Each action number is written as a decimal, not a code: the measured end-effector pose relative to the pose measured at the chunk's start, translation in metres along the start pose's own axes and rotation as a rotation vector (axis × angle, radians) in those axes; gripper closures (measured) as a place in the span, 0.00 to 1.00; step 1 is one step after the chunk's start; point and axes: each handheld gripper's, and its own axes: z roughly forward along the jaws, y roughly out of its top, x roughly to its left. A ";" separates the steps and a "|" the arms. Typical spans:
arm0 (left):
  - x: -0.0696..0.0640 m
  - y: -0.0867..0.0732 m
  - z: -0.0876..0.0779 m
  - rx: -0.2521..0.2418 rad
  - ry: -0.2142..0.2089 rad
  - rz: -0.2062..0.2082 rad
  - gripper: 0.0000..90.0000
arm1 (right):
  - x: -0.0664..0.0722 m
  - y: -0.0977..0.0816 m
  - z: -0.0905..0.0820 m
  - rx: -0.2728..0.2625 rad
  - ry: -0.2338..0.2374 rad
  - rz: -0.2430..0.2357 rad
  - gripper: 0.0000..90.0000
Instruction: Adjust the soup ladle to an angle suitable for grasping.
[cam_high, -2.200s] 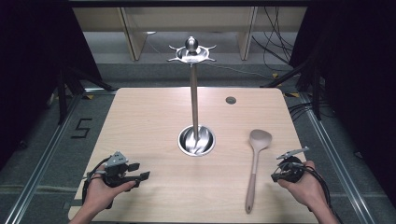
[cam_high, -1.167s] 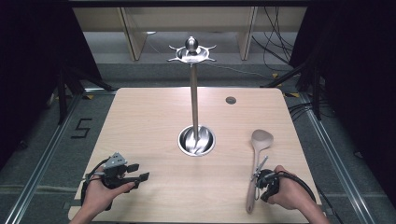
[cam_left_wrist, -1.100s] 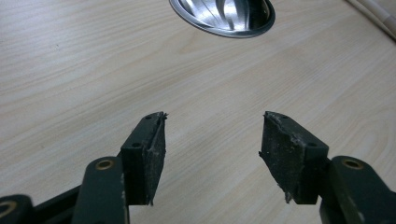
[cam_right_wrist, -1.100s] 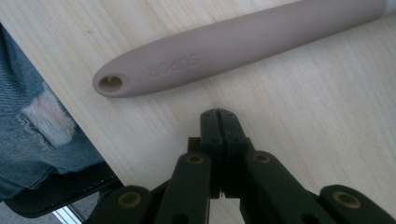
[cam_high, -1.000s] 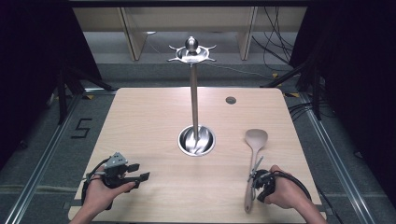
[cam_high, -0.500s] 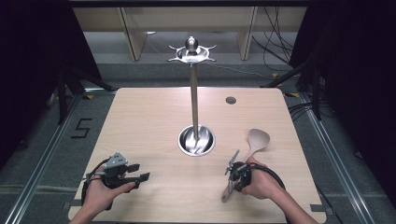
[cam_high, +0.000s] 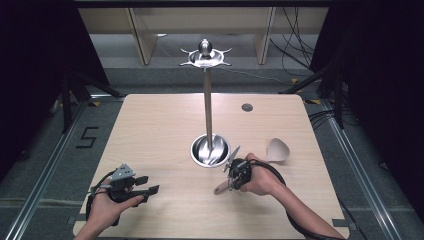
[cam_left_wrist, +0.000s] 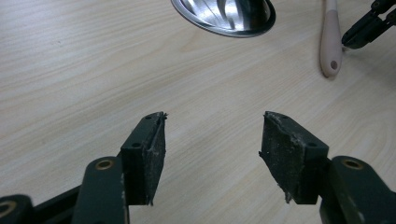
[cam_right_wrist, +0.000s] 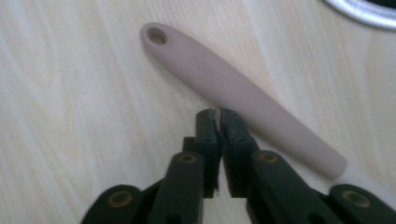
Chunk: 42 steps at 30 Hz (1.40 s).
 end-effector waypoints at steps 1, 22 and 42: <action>0.000 0.000 0.000 0.001 -0.002 -0.001 0.44 | 0.000 0.000 -0.003 -0.009 0.013 -0.019 0.91; 0.001 0.000 0.000 0.028 -0.002 0.015 0.44 | -0.050 -0.008 -0.015 0.207 -0.062 -0.464 0.57; 0.000 -0.001 0.001 0.016 -0.004 0.004 0.44 | -0.042 0.004 -0.006 0.165 -0.050 -0.549 0.86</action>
